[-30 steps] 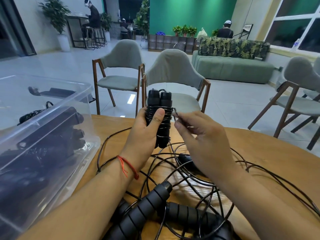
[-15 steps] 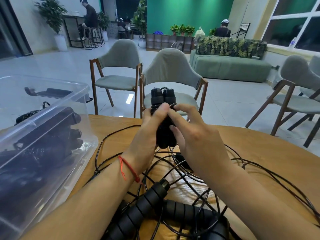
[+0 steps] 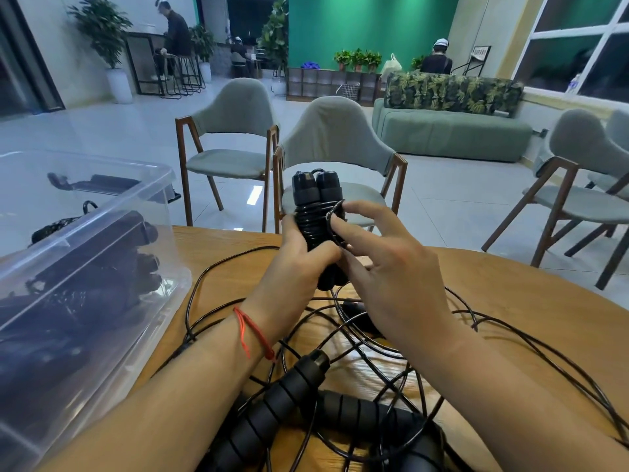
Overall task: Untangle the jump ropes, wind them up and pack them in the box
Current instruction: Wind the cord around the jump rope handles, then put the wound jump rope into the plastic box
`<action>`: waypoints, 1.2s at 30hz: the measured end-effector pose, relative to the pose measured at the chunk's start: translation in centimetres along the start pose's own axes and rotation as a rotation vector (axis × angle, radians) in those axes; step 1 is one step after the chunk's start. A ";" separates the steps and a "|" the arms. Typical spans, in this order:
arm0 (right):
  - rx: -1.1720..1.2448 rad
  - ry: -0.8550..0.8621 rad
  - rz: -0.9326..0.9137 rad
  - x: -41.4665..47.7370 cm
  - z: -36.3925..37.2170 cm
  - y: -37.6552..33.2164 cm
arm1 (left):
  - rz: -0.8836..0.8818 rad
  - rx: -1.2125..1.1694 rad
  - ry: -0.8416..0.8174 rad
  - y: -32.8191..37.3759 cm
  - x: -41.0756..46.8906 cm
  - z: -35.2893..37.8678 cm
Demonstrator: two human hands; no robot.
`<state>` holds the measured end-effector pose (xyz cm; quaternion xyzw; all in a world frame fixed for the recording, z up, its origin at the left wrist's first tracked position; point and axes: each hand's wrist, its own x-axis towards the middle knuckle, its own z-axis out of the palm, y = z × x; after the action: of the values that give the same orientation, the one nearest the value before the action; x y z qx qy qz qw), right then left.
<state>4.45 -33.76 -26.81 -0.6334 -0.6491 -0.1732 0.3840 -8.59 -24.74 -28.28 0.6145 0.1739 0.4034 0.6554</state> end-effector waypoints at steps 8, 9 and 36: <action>0.088 -0.018 0.031 -0.1 0.5 -0.2 | -0.030 0.120 0.057 0.6 0.5 -0.7; 0.190 -0.013 0.067 0.0 0.5 -0.3 | -0.024 0.130 0.046 1.0 0.5 -0.9; 1.070 0.142 0.289 9.2 -6.8 -16.2 | 0.600 0.420 0.457 18.3 -7.6 -0.7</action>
<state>-8.21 -34.48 -11.61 -0.4197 -0.5256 0.1926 0.7145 -19.51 -31.35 -13.13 0.6526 0.2065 0.6578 0.3143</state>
